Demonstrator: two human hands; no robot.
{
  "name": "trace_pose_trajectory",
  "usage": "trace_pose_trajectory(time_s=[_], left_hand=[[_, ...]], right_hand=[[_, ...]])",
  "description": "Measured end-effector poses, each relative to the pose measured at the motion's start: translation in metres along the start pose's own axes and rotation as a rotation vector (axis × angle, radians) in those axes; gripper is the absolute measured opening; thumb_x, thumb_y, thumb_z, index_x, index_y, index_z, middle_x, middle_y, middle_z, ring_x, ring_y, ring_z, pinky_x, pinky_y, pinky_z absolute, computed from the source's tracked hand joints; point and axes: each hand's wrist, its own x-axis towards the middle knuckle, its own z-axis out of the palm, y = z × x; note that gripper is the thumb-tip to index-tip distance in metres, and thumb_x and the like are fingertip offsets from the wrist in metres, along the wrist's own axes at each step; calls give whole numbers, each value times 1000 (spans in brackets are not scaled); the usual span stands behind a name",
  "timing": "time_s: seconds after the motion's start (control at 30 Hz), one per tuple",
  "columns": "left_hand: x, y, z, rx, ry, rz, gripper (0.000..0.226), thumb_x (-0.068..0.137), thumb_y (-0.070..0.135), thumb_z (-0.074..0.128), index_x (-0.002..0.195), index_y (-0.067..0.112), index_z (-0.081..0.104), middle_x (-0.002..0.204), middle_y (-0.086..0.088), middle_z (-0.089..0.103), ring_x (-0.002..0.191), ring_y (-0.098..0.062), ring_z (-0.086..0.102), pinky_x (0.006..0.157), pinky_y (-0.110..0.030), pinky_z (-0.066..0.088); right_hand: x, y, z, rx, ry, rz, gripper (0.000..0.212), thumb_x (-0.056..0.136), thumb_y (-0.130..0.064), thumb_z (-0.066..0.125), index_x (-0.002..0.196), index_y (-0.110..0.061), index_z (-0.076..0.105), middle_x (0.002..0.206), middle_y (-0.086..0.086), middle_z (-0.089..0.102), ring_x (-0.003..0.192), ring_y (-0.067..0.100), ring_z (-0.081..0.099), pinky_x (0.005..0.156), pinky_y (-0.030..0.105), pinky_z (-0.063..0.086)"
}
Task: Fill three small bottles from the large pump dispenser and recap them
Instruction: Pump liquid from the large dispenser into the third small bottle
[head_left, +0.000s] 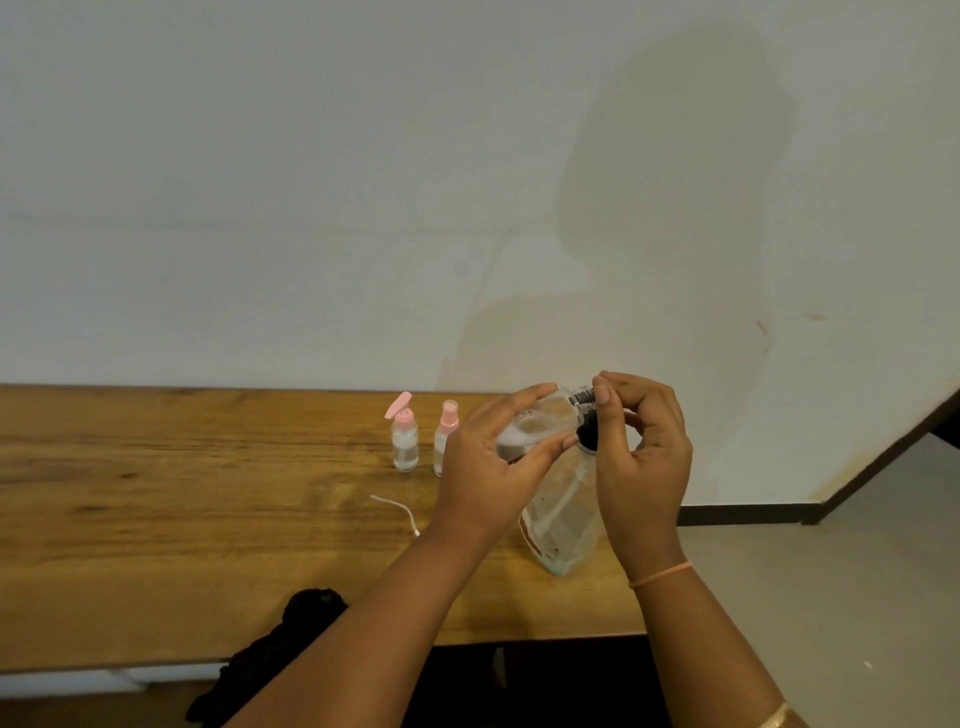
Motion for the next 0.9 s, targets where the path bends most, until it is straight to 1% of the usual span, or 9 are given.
trace_pose_trajectory(time_s=[0.1, 0.23, 0.33, 0.47, 0.57, 0.63, 0.73, 0.83, 0.9], left_hand=[[-1, -6, 3, 22, -20, -31, 44, 74, 24, 78, 114, 33, 63, 114, 4, 66, 109, -4, 59, 78, -4, 45], [-4, -10, 3, 62, -19, -50, 45, 74, 29, 77, 116, 31, 63, 114, 5, 66, 109, -3, 58, 80, -3, 43], [-3, -6, 2, 43, -6, -41, 44, 73, 30, 76, 114, 38, 61, 114, 8, 65, 109, 1, 58, 83, -7, 45], [-1, 2, 0, -3, -10, -32, 43, 74, 20, 77, 111, 35, 61, 114, 6, 65, 107, 8, 55, 75, 0, 43], [0, 0, 0, 15, -13, -41, 43, 74, 21, 77, 111, 36, 61, 115, 6, 65, 108, 4, 56, 74, 1, 42], [-1, -4, 2, 33, -17, -48, 44, 74, 21, 78, 114, 30, 63, 116, 4, 65, 109, -1, 57, 77, 2, 40], [-4, -4, 3, 59, -13, -58, 44, 75, 19, 77, 116, 26, 63, 115, 3, 65, 108, 2, 56, 78, 6, 35], [-6, -2, 4, 53, -10, -55, 44, 74, 19, 77, 115, 28, 62, 115, 3, 65, 107, 2, 56, 78, 7, 34], [-5, 1, 4, 16, -5, -35, 44, 73, 22, 77, 113, 33, 61, 114, 4, 66, 107, 3, 57, 80, 2, 39]], right_hand=[[-3, 13, -3, -57, -21, -35, 16, 91, -11, 55, 88, -27, 58, 93, -8, 58, 96, -2, 55, 81, 10, 43], [-4, 20, -4, -82, -39, -52, 7, 92, -19, 53, 90, -22, 60, 94, -8, 57, 97, -3, 54, 82, 10, 43], [-3, 10, -2, -27, -16, 5, 17, 91, -14, 55, 87, -30, 60, 93, -7, 59, 94, 1, 57, 81, 16, 47], [2, 2, -2, -16, -11, -12, 22, 91, -15, 55, 87, -36, 57, 92, -9, 59, 91, 3, 58, 80, 16, 49], [0, 6, 0, -34, -21, -22, 22, 92, -14, 54, 89, -36, 56, 93, -9, 58, 92, 0, 57, 79, 14, 47], [-2, 13, 0, -46, -22, -28, 18, 92, -14, 54, 88, -32, 57, 93, -9, 56, 92, 0, 56, 79, 14, 47], [-4, 19, -1, -80, -42, -31, 14, 92, -12, 54, 89, -24, 58, 93, -10, 56, 94, -2, 55, 81, 12, 45], [-5, 13, -2, -46, -38, -9, 14, 92, -21, 53, 88, -34, 57, 94, -10, 57, 94, 0, 56, 80, 12, 45], [-4, 6, -3, 1, -14, 1, 15, 92, -23, 53, 89, -37, 57, 94, -9, 58, 94, 3, 57, 79, 15, 47]])
